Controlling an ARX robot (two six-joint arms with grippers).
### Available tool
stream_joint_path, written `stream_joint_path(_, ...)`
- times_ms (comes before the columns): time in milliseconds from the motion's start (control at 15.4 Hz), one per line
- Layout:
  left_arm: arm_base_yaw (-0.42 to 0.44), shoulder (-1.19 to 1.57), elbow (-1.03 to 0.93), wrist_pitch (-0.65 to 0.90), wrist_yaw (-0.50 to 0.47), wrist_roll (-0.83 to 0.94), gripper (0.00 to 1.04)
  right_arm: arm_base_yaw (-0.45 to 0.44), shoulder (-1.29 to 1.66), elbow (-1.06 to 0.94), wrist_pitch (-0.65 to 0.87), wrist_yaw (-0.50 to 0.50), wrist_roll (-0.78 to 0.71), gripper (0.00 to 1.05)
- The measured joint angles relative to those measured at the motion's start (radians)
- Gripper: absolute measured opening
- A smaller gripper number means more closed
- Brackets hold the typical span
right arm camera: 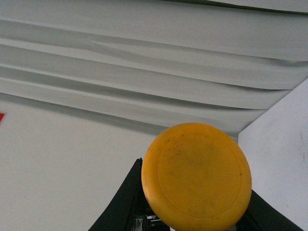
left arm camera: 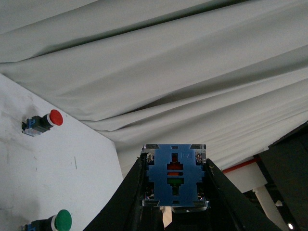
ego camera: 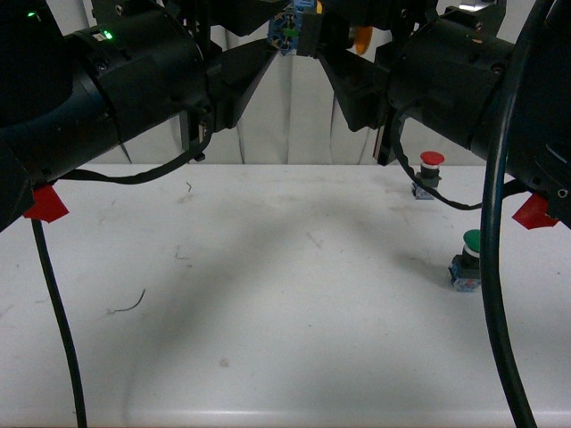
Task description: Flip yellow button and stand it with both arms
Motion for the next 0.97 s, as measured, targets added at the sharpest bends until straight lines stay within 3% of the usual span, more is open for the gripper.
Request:
stream_joint_path(260, 0.021, 0.000, 0.000, 0.003, 0.005, 0.027, 0.71, -0.007, 0.000, -0.001, -0.006, 0.007, -0.002, 0.34)
stream_joint_path(325, 0.059, -0.006, -0.002, 0.002, 0.005, 0.047, 0.92, -0.013, 0.000, -0.006, -0.006, 0.008, -0.002, 0.34)
stream_joint_path(390, 0.115, -0.027, -0.018, 0.002, 0.001, 0.084, 0.98, -0.019, 0.000, -0.015, -0.006, 0.006, -0.002, 0.34)
stream_joint_path(714, 0.287, -0.245, -0.207, -0.015, -0.007, 0.347, 0.98, -0.054, -0.002, -0.037, -0.007, 0.006, -0.006, 0.34)
stream_joint_path(909, 0.345, -0.598, -0.398, -0.323, -0.002, 0.724, 0.98, -0.060, -0.008, -0.047, -0.006, 0.002, -0.019, 0.34)
stream_joint_path(974, 0.333, -0.723, -0.445, -0.484, -0.110, 0.839, 0.91, -0.062, -0.008, -0.047, -0.006, -0.002, -0.022, 0.34)
